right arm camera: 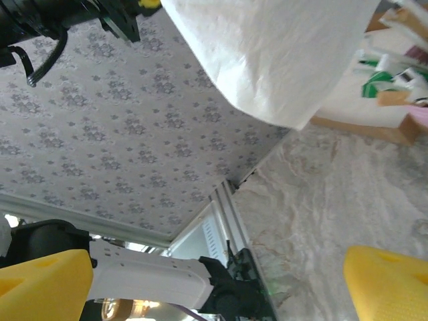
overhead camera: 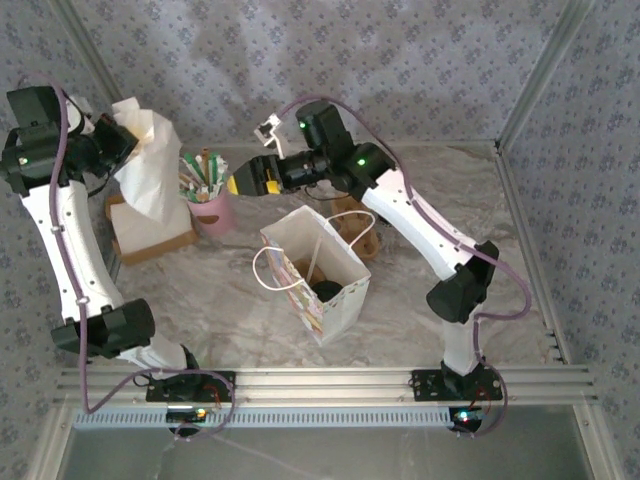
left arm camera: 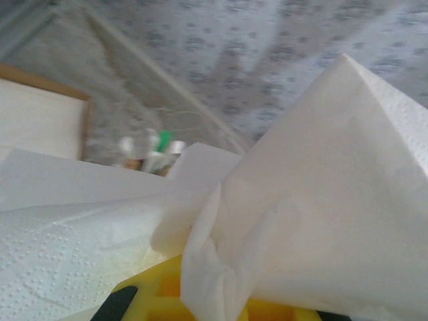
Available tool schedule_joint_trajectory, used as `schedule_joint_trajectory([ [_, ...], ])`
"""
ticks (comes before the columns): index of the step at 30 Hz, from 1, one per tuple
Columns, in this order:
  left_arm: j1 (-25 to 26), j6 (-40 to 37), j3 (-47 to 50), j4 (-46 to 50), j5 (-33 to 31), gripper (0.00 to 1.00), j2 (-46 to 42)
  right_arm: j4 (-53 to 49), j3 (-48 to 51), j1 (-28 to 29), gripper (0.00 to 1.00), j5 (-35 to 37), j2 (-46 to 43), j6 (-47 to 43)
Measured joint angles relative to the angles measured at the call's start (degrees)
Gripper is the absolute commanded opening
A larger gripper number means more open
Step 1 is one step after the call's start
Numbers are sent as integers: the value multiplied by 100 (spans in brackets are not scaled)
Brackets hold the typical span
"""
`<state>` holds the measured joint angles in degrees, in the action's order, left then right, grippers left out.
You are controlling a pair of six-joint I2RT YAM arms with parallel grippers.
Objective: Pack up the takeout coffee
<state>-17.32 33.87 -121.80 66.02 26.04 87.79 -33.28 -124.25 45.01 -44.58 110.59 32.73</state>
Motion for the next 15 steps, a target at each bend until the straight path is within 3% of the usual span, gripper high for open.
schedule_joint_trajectory([
  [6,791,817,597,-953,588,0,-442,656,490,179,95,24,-74,590],
  [15,2162,1888,1056,-2199,835,0,-632,1731,1838,140,93,667,-866,861],
])
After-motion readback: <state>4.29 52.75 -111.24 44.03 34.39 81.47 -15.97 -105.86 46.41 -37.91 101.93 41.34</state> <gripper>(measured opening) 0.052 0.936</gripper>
